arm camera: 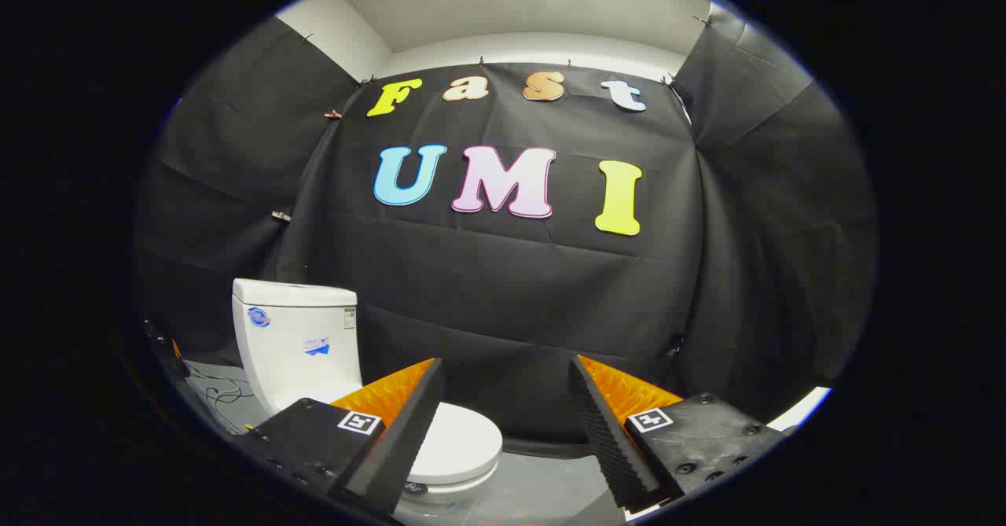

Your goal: Open the toilet lid.

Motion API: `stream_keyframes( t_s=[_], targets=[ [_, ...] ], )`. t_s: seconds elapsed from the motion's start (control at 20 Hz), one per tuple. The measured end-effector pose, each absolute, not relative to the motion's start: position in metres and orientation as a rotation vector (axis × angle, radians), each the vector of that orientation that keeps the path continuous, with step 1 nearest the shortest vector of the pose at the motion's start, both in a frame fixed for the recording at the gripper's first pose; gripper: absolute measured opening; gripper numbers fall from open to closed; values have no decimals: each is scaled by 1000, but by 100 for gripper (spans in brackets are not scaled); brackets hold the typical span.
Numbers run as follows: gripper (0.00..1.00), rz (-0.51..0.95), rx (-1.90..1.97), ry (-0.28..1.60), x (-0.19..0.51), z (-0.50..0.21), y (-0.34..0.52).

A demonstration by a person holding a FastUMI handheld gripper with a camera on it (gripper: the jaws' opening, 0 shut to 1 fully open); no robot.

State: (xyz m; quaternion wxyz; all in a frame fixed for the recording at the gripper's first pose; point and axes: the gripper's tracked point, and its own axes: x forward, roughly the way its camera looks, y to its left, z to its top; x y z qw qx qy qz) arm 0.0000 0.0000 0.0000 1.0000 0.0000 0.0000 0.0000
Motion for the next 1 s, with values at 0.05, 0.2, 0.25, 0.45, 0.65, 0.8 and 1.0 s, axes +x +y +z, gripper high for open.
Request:
stream_keyframes(
  t_s=[0.05, 0.2, 0.25, 0.45, 0.65, 0.8, 1.0],
  targets=[
    [98, 2, -4, -2, 0, 0, 0],
    [98, 6, -12, -2, 0, 0, 2],
    [98, 7, -11, -2, 0, 0, 2],
    [98, 5, -10, 3, 0, 0, 1],
    [98, 4, -9, 12, 0, -3, 0],
    [98, 2, -9, 5, 0, -1, -1],
    [98, 3, -9, 9, 1, -2, -1]
  ],
)
